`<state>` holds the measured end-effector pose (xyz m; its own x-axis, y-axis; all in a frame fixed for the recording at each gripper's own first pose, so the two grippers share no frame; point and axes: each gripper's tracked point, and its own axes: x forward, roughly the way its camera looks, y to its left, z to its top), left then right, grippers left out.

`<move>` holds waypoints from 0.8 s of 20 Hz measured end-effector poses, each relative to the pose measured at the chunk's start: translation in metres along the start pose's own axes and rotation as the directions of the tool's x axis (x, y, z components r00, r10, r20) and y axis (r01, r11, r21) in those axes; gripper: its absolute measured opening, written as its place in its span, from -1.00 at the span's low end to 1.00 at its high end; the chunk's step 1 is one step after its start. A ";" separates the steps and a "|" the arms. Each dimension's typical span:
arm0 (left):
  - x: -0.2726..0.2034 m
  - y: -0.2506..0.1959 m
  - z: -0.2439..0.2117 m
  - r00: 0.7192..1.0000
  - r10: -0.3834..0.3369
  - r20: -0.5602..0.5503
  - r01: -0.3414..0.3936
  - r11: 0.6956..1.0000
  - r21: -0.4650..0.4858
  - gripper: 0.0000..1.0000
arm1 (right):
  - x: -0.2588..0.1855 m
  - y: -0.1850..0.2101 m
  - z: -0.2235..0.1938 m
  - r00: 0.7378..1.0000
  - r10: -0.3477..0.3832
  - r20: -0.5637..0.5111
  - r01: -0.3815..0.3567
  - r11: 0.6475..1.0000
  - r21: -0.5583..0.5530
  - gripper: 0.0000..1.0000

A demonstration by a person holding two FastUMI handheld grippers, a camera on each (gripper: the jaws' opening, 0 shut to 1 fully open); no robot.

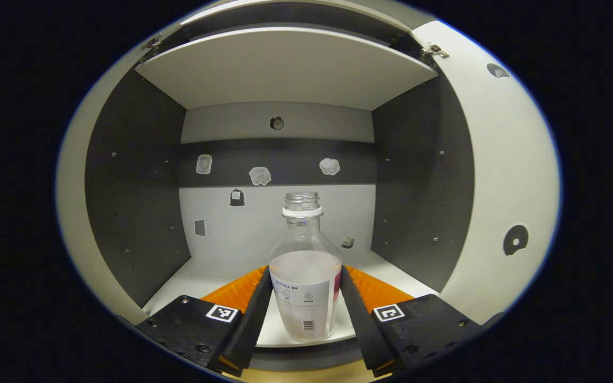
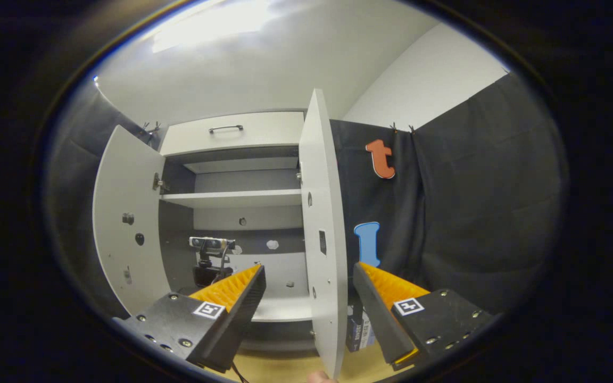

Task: Grasp the bottle in the cabinet with the left hand and place it on the coaster, then close the right door with the right hand and the left door with the left hand.

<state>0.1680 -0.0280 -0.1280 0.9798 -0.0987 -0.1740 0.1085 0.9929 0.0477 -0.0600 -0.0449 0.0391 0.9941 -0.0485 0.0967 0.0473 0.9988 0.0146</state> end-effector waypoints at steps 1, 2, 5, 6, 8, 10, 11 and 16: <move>-0.011 -0.003 0.001 1.000 -0.015 0.010 0.015 1.000 -0.003 0.55 | -0.001 0.001 0.003 1.000 0.010 0.004 -0.010 1.000 0.000 0.98; -0.023 -0.006 -0.001 0.999 -0.029 0.014 0.029 1.000 -0.004 0.54 | -0.002 0.001 0.002 1.000 0.019 0.006 -0.019 1.000 -0.001 0.98; -0.057 -0.007 -0.010 0.998 -0.058 0.020 0.058 0.998 0.001 0.54 | -0.003 0.004 0.003 0.998 0.054 0.008 -0.054 0.999 0.001 0.99; -0.067 -0.008 -0.013 0.997 -0.068 0.030 0.067 0.998 0.007 0.54 | -0.003 0.004 0.002 0.998 0.065 0.009 -0.065 0.998 0.000 0.99; -0.084 -0.007 -0.022 0.996 -0.077 0.040 0.075 0.996 0.040 0.54 | -0.003 0.005 0.002 0.996 0.086 0.009 -0.086 0.996 -0.001 0.99; -0.099 -0.007 -0.037 0.996 -0.081 0.026 0.079 0.995 0.066 0.54 | -0.004 0.005 0.003 0.994 0.105 0.013 -0.105 0.994 -0.002 0.99; -0.106 -0.009 -0.044 0.996 -0.088 0.024 0.086 0.994 0.069 0.54 | -0.003 0.005 0.003 0.993 0.114 0.017 -0.114 0.993 -0.005 0.99; -0.137 -0.023 -0.103 0.991 -0.137 -0.007 0.137 0.991 0.000 0.54 | -0.003 0.001 0.007 0.988 0.147 0.035 -0.146 0.989 -0.023 0.99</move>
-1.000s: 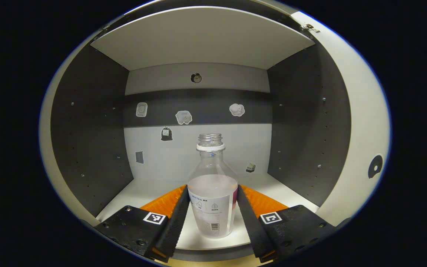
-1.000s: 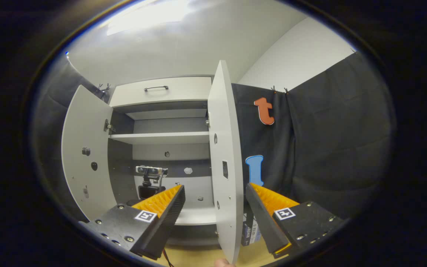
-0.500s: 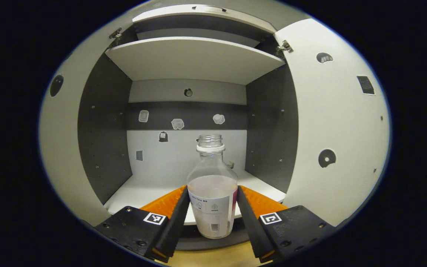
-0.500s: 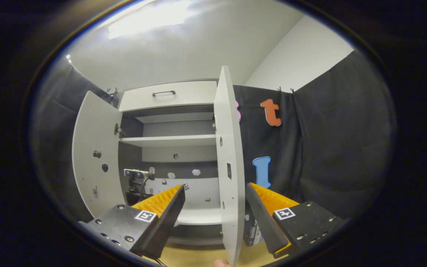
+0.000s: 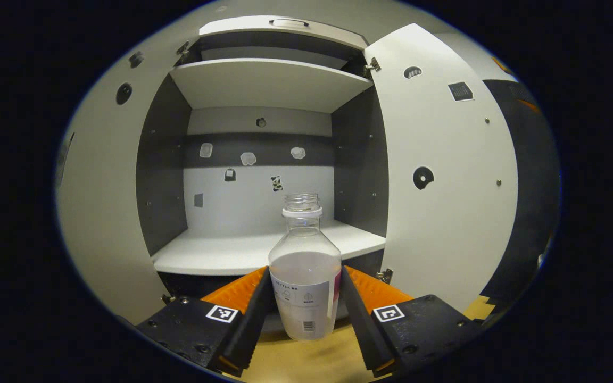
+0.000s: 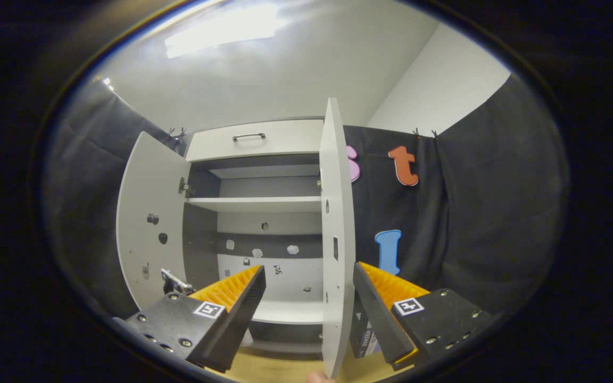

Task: Grasp the bottle in the cabinet with the left hand and place it on the coaster, then close the right door with the right hand and the left door with the left hand.

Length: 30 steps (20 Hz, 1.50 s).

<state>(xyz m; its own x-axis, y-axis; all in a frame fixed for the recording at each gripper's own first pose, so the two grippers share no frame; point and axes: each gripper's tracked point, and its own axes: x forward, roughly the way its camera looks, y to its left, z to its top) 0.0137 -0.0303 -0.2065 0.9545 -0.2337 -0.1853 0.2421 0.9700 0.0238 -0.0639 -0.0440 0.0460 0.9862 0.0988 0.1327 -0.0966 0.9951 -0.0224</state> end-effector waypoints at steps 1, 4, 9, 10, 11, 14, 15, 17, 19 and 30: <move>-0.005 -0.002 -0.014 1.000 -0.001 -0.016 0.001 1.000 -0.019 0.55 | 0.000 -0.002 0.001 1.000 0.002 0.004 -0.002 1.000 0.000 0.99; -0.023 -0.007 -0.054 0.998 0.003 -0.065 -0.006 0.998 -0.056 0.54 | -0.001 -0.009 0.003 1.000 0.002 0.012 -0.002 1.000 -0.003 0.99; -0.055 -0.013 -0.108 0.987 0.006 -0.161 -0.024 0.994 -0.109 0.55 | -0.004 -0.019 0.003 1.000 -0.004 0.016 0.004 1.000 -0.009 0.98; -0.063 -0.013 -0.120 0.982 0.013 -0.188 -0.035 0.993 -0.111 0.55 | -0.004 -0.020 0.003 1.000 -0.002 0.015 0.002 1.000 -0.009 0.98; -0.070 -0.013 -0.132 0.976 0.019 -0.215 -0.043 0.993 -0.110 0.59 | -0.005 -0.020 0.002 1.000 -0.001 0.014 0.001 1.000 -0.010 0.98; -0.090 -0.015 -0.163 0.958 0.029 -0.286 -0.062 0.992 -0.107 0.56 | -0.004 -0.020 0.000 1.000 0.009 0.008 -0.009 1.000 -0.012 0.99; -0.094 -0.015 -0.173 0.951 0.034 -0.307 -0.071 0.992 -0.108 0.56 | -0.004 -0.020 0.000 1.000 0.014 0.008 -0.014 1.000 -0.013 0.99; -0.106 -0.016 -0.189 0.941 0.041 -0.335 -0.084 0.990 -0.117 0.56 | -0.003 -0.020 0.000 1.000 0.022 0.008 -0.022 1.000 -0.011 0.99; -0.109 -0.020 -0.202 0.933 0.039 -0.359 -0.092 0.987 -0.131 0.56 | -0.004 -0.021 -0.002 1.000 0.026 0.004 -0.026 1.000 -0.010 0.99; -0.129 -0.035 -0.246 0.897 0.044 -0.440 -0.125 0.980 -0.156 0.58 | 0.002 -0.034 -0.010 0.999 0.033 -0.018 -0.033 0.999 -0.013 0.99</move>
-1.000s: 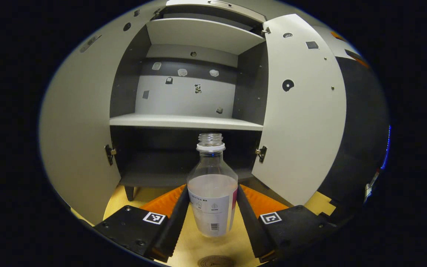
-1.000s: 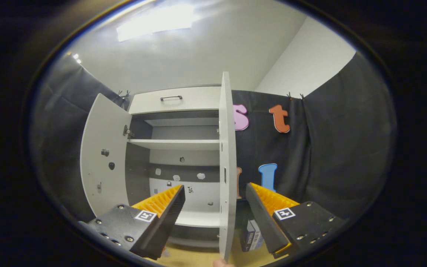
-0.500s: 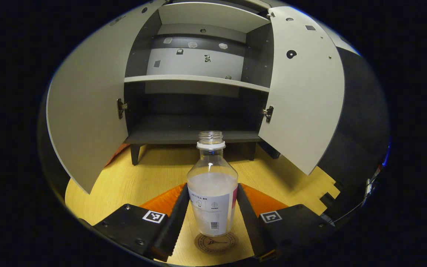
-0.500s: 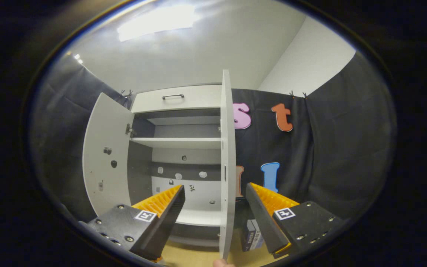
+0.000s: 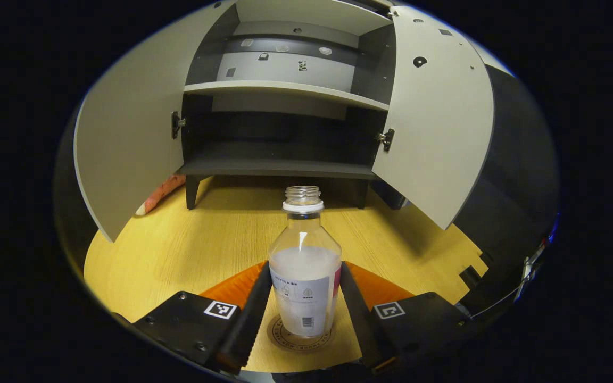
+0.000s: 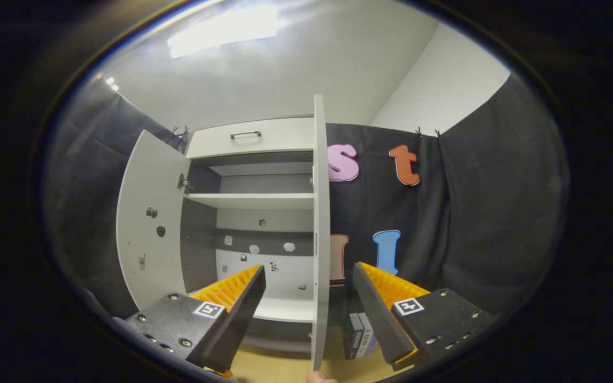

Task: Grasp the bottle in the cabinet with the left hand and place it on the coaster, then close the right door with the right hand and the left door with the left hand.

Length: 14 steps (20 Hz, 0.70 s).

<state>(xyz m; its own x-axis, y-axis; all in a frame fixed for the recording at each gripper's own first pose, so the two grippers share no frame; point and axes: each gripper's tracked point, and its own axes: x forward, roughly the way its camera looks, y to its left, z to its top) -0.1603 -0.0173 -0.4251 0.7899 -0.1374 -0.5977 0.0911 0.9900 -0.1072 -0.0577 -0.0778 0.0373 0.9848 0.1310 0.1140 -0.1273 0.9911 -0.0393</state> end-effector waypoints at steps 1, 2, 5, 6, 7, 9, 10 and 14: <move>0.000 0.001 -0.004 1.000 0.008 -0.004 -0.008 1.000 0.009 0.58 | 0.001 0.001 0.000 1.000 0.004 -0.001 -0.004 1.000 -0.003 0.99; 0.000 0.001 -0.008 1.000 0.014 -0.008 -0.014 1.000 0.016 0.57 | 0.001 0.001 0.001 1.000 0.007 0.002 -0.007 1.000 -0.006 0.99; -0.005 0.000 -0.011 1.000 0.024 0.015 -0.024 1.000 0.018 0.58 | 0.004 0.003 -0.001 1.000 0.022 -0.001 -0.022 1.000 -0.014 0.99; -0.005 0.001 -0.014 1.000 0.028 0.006 -0.028 0.999 0.016 0.57 | 0.004 0.004 -0.003 1.000 0.027 -0.005 -0.027 0.999 -0.017 0.99; -0.007 -0.001 -0.015 1.000 0.024 0.007 -0.024 1.000 0.009 0.57 | 0.004 0.005 -0.004 1.000 0.030 -0.007 -0.030 0.999 -0.018 0.99; -0.010 -0.002 -0.017 1.000 0.023 0.002 -0.023 1.000 0.010 0.58 | 0.005 0.007 -0.006 0.999 0.041 -0.010 -0.041 0.999 -0.017 0.99; -0.013 -0.002 -0.018 1.000 0.022 -0.004 -0.022 1.000 0.016 0.58 | 0.005 0.007 -0.006 0.999 0.044 -0.011 -0.044 0.999 -0.018 0.99; -0.022 -0.005 -0.025 0.999 0.019 -0.029 -0.018 0.999 0.039 0.58 | 0.005 0.008 -0.008 0.998 0.054 -0.011 -0.054 0.998 -0.017 0.98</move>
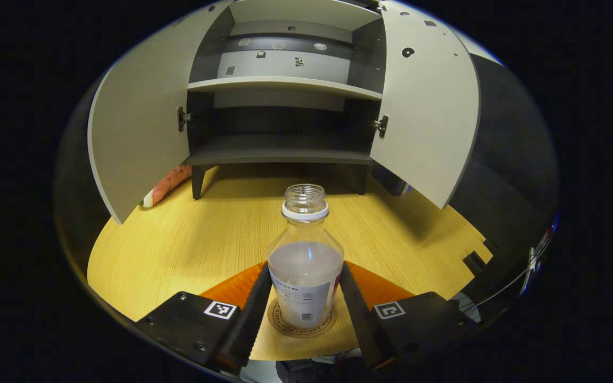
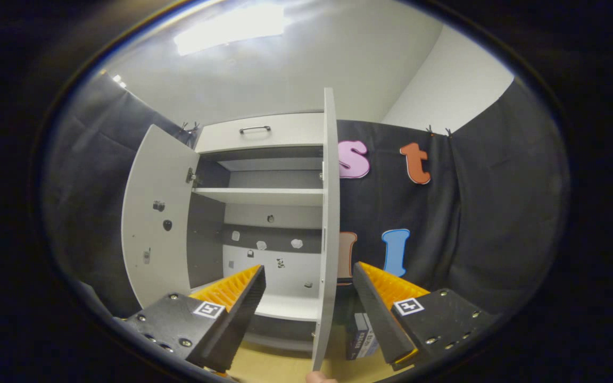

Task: Grasp the bottle in the cabinet with the left hand and place it on the coaster, then close the right door with the right hand and the left door with the left hand.

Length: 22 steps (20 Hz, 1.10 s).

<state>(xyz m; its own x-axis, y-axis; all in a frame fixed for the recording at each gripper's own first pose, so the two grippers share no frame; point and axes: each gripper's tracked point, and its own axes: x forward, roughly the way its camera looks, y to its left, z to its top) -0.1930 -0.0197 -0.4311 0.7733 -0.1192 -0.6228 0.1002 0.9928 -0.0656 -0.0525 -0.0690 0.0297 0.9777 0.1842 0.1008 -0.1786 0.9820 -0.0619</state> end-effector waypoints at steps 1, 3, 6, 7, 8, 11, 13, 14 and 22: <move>-0.002 -0.001 -0.001 1.000 0.000 -0.006 0.000 1.000 0.003 0.58 | 0.001 0.001 -0.001 1.000 0.002 -0.003 -0.002 1.000 0.003 0.98; -0.006 -0.001 -0.004 1.000 -0.004 -0.022 0.004 1.000 0.012 0.57 | 0.001 0.000 -0.003 1.000 0.005 -0.007 -0.005 1.000 0.010 0.98; -0.010 -0.002 -0.007 0.999 -0.005 -0.040 0.006 1.000 0.019 0.62 | 0.001 -0.001 -0.005 1.000 0.003 -0.009 -0.003 1.000 0.021 0.98; -0.011 -0.002 -0.008 0.999 -0.005 -0.048 0.006 1.000 0.023 0.57 | 0.001 -0.002 -0.007 1.000 0.001 -0.012 -0.001 1.000 0.025 0.98; -0.012 -0.003 -0.009 0.999 -0.004 -0.053 0.006 1.000 0.028 0.59 | 0.001 -0.003 -0.007 1.000 0.001 -0.012 0.000 1.000 0.028 0.99; -0.015 -0.006 -0.005 0.999 -0.008 -0.052 0.010 0.999 0.047 0.66 | 0.000 -0.006 -0.008 1.000 -0.005 -0.012 0.005 0.999 0.032 0.98; -0.017 -0.008 0.003 0.999 -0.012 -0.038 0.014 0.999 0.049 0.60 | 0.000 -0.008 -0.008 1.000 -0.009 -0.011 0.009 0.999 0.033 0.98; -0.018 -0.010 0.007 1.000 -0.015 -0.028 0.016 0.999 0.050 0.60 | 0.000 -0.008 -0.008 1.000 -0.010 -0.012 0.011 0.999 0.035 0.98; -0.037 -0.013 0.076 0.994 -0.016 0.110 0.010 0.998 0.060 0.58 | 0.002 -0.018 -0.006 0.999 -0.039 0.002 0.039 0.999 0.028 0.98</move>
<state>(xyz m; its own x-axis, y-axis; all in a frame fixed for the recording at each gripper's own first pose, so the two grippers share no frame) -0.1751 -0.0287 -0.3480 0.8358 -0.1361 -0.5319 0.1451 0.9891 -0.0252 -0.0471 -0.0864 0.0246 0.9836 0.1463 0.1053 -0.1438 0.9891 -0.0302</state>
